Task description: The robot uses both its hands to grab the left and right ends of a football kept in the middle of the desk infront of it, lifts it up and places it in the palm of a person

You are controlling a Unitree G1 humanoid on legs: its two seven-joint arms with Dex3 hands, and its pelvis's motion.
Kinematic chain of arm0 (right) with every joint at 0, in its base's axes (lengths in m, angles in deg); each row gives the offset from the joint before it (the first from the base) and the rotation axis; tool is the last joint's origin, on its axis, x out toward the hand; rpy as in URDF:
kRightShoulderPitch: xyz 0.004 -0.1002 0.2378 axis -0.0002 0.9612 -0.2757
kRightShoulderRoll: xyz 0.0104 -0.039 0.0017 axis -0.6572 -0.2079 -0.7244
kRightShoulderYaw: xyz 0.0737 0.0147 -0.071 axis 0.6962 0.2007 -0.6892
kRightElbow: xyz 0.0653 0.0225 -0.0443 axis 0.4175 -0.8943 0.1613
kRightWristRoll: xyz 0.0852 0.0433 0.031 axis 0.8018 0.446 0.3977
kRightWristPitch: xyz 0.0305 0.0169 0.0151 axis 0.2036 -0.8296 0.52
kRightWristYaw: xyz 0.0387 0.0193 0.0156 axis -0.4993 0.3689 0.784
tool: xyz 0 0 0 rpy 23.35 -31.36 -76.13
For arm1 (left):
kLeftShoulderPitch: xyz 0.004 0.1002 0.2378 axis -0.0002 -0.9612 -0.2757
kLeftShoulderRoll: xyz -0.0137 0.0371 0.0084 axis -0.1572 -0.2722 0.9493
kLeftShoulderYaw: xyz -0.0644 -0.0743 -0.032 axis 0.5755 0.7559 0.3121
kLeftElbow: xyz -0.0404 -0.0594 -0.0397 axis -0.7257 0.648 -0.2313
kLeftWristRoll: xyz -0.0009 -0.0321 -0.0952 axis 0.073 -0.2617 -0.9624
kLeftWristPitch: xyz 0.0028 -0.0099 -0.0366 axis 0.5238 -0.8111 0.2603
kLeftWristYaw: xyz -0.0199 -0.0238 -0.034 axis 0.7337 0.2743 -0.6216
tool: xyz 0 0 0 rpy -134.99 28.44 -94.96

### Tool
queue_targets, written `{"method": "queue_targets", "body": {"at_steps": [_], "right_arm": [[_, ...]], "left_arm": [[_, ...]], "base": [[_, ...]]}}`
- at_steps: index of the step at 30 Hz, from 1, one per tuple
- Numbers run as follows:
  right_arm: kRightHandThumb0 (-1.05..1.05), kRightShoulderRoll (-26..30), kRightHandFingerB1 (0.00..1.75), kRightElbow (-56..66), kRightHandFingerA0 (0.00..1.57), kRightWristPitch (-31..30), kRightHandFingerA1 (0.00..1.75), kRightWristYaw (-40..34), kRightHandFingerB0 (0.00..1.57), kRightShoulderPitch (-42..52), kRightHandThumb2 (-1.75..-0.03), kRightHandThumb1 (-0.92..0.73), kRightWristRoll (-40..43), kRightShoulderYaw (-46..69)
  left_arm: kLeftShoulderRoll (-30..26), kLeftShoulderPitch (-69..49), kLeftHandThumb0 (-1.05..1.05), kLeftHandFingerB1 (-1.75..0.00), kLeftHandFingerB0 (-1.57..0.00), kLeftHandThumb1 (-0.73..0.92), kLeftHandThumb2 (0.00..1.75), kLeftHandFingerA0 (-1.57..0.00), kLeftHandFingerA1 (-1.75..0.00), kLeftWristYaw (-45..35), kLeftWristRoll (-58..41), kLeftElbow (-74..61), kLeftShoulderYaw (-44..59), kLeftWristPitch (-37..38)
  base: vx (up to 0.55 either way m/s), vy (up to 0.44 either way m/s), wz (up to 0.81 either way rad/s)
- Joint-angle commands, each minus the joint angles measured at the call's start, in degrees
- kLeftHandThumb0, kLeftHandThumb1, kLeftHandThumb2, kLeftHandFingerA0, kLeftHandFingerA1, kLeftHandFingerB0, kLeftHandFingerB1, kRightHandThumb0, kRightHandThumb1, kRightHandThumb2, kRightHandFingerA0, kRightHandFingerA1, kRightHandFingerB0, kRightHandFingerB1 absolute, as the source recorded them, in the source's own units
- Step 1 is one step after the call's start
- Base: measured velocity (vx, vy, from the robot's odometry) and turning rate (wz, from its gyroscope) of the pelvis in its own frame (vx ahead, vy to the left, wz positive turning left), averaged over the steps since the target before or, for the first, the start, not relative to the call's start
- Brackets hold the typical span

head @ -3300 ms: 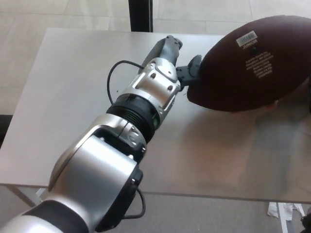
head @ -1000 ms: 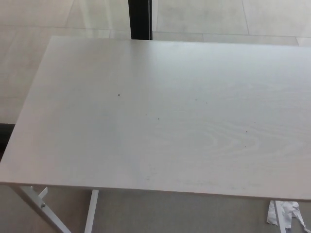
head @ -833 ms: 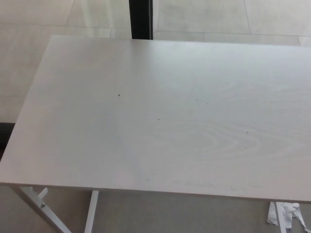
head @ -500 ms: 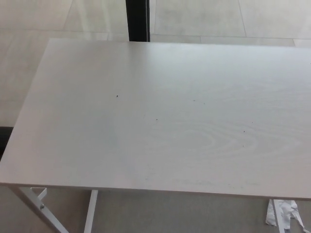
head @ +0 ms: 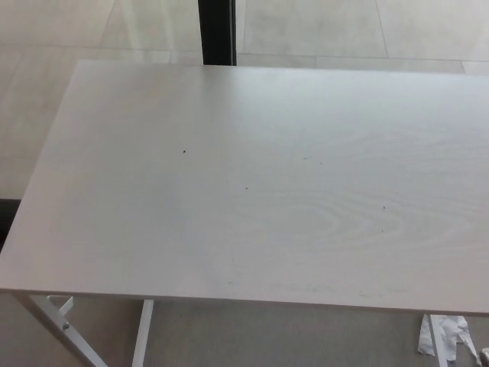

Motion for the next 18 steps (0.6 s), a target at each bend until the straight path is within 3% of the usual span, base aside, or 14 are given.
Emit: {"method": "queue_targets", "body": {"at_steps": [1, 2, 3, 4, 5, 7, 8, 9, 10, 11, 12, 16, 17, 18], "right_arm": [[-0.61, 1.9, 0.54, -3.4, 1.08, 10.6, 1.04, 6.8, 0.37, -0.5, -0.83, -0.39, -1.7, 0.7], [-0.61, 1.9, 0.54, -3.7, 1.08, 10.8, 1.04, 7.0, 0.37, -0.6, -0.83, -0.39, -1.8, 0.7], [-0.53, 2.0, 0.43, -5.0, 1.14, 11.0, 0.96, 6.7, 0.46, -1.5, -0.56, -0.50, -1.5, 1.1], [-0.57, 1.9, 0.54, -5.4, 1.24, 11.7, 1.26, 6.3, 0.43, -1.7, -0.75, -0.38, -1.7, 1.2], [-0.47, 1.3, 0.46, -5.9, 1.27, 12.7, 1.22, 6.4, 0.49, -1.1, -0.54, -0.47, -1.5, 1.7], [-0.47, 0.9, 0.47, -5.9, 0.97, 13.4, 0.70, 7.2, 0.47, -0.9, -0.55, -0.44, -1.1, 2.0], [-0.47, 0.8, 0.47, -5.9, 0.97, 13.6, 0.70, 7.2, 0.47, -1.1, -0.55, -0.44, -1.1, 2.0], [-0.51, 0.8, 0.46, -6.1, 0.77, 14.4, 0.57, 7.2, 0.40, -1.4, -0.54, -0.45, -1.6, 1.8], [-0.51, 0.8, 0.46, -6.4, 0.77, 15.7, 0.57, 7.4, 0.40, -1.2, -0.54, -0.45, -2.4, 1.4], [-0.55, 0.8, 0.49, -6.3, 1.07, 15.9, 0.91, 7.5, 0.37, -1.2, -0.54, -0.44, -2.5, 1.4], [-0.64, 1.0, 0.55, -6.0, 1.30, 15.6, 1.35, 7.2, 0.29, -1.1, -0.76, -0.37, -3.0, 1.0], [-0.68, 2.0, 0.53, -7.1, 1.32, 15.5, 1.42, 6.9, 0.25, -1.4, -0.77, -0.40, -4.4, 0.1], [-0.69, 2.4, 0.53, -7.6, 1.27, 15.5, 1.38, 6.9, 0.23, -1.4, -0.79, -0.42, -5.0, -0.4], [-0.69, 2.7, 0.48, -8.3, 1.28, 16.1, 1.31, 7.3, 0.27, -1.3, -0.57, -0.53, -5.4, -0.7]], "left_arm": [[-1.6, 0.7, -0.63, -0.41, -0.56, 0.57, 0.58, -0.68, -0.52, -2.0, -3.6, -1.2, 1.5, 2.4], [-1.6, 0.7, -0.63, -0.41, -0.56, 0.57, 0.58, -0.68, -0.52, -2.0, -3.6, -1.2, 1.5, 2.3], [-1.6, 0.5, -0.62, -0.42, -0.60, 0.57, 0.58, -0.71, -0.53, -3.2, -3.5, -0.6, 1.4, 4.2], [-1.8, 0.5, -0.62, -0.42, -0.62, 0.54, 0.57, -0.71, -0.53, -3.2, -3.0, -0.3, 1.2, 5.0], [-1.7, -0.2, -0.61, -0.43, -0.65, 0.51, 0.56, -0.75, -0.53, -2.3, -2.7, -1.3, 1.2, 5.0], [-1.4, -0.3, -0.59, -0.46, -0.66, 0.43, 0.59, -0.75, -0.54, -0.9, -2.3, -1.7, 1.5, 6.2], [-1.3, -0.2, -0.59, -0.46, -0.66, 0.43, 0.59, -0.75, -0.54, -0.8, -2.3, -1.9, 1.5, 6.5], [-1.6, 0.6, -0.52, -0.44, -0.68, 0.42, 0.54, -0.83, -0.49, -0.1, -2.3, -1.1, 1.6, 6.4], [-2.0, 1.3, -0.52, -0.44, -0.68, 0.42, 0.54, -0.83, -0.49, 0.7, -2.2, 0.3, 1.7, 6.4], [-2.0, 1.4, -0.50, -0.45, -0.70, 0.43, 0.54, -0.84, -0.49, 0.7, -2.1, 0.6, 1.7, 6.9], [-2.2, 2.0, -0.48, -0.47, -0.78, 0.43, 0.55, -0.86, -0.48, 0.9, -1.9, 1.3, 1.6, 7.5], [-2.3, 2.9, -0.47, -0.48, -0.79, 0.44, 0.54, -0.89, -0.49, 0.9, -2.2, 2.7, 1.5, 8.4], [-2.1, 2.5, -0.51, -0.46, -0.69, 0.44, 0.55, -0.90, -0.48, 0.8, -2.1, 2.2, 1.3, 8.8], [-1.9, 2.3, -0.51, -0.47, -0.70, 0.45, 0.54, -0.89, -0.49, 0.4, -2.4, 2.4, 1.4, 9.2]], "base": [[0.00, 0.000, 0.00], [0.00, 0.000, 0.00], [0.00, 0.000, 0.00], [0.00, 0.000, 0.00], [0.00, 0.000, 0.00], [0.00, 0.000, 0.00], [0.00, 0.000, 0.00], [0.00, 0.000, 0.00], [0.00, 0.000, 0.00], [0.00, 0.000, 0.00], [0.00, 0.000, 0.00], [0.00, 0.000, 0.00], [0.00, 0.000, 0.00], [0.00, 0.000, 0.00]]}}
